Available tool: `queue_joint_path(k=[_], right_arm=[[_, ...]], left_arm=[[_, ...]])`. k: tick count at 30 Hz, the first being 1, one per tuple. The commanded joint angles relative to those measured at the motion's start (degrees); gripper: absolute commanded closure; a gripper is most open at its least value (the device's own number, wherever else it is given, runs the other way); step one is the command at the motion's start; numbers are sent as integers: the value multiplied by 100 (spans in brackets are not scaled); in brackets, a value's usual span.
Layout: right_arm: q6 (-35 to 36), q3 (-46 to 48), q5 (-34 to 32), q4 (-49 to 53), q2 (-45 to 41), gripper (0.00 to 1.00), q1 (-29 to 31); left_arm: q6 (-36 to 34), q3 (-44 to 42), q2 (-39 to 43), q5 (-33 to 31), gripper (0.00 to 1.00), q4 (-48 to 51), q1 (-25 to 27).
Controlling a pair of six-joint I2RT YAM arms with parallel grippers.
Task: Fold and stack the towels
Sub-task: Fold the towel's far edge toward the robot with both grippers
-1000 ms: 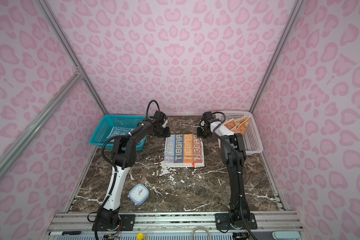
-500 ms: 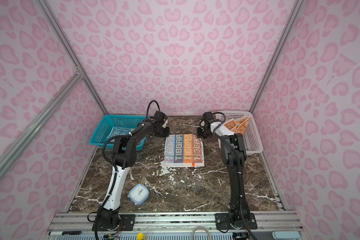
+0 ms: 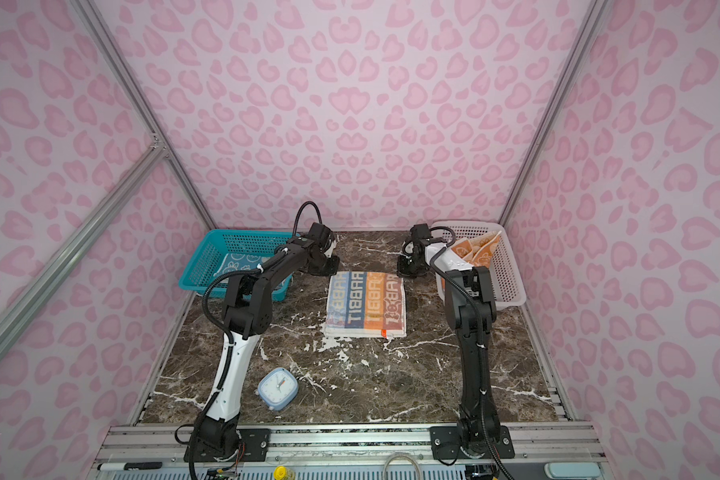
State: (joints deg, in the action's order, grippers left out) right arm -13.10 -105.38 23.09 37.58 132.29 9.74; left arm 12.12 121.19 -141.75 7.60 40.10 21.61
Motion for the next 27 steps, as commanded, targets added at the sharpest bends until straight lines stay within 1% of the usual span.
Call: queue_joint_path(k=[1, 7, 17, 21, 27], right_arm=[[-81, 74, 102, 115, -89, 100, -53], [-147, 237, 292, 22, -352, 100, -164], [-131, 557, 386, -49, -720, 100, -205], [-149, 722, 411, -131, -876, 100, -210], [-166, 853, 513, -199, -968, 100, -244]], left_arm=[[-138, -34, 453, -137, 97, 5, -16], [-182, -167, 735, -100, 97, -45, -23], [-92, -937, 1443, 11, 97, -498, -24], [-73, -1203, 1722, -45, 97, -650, -18], [-20, -1305, 1885, 26, 97, -749, -29]])
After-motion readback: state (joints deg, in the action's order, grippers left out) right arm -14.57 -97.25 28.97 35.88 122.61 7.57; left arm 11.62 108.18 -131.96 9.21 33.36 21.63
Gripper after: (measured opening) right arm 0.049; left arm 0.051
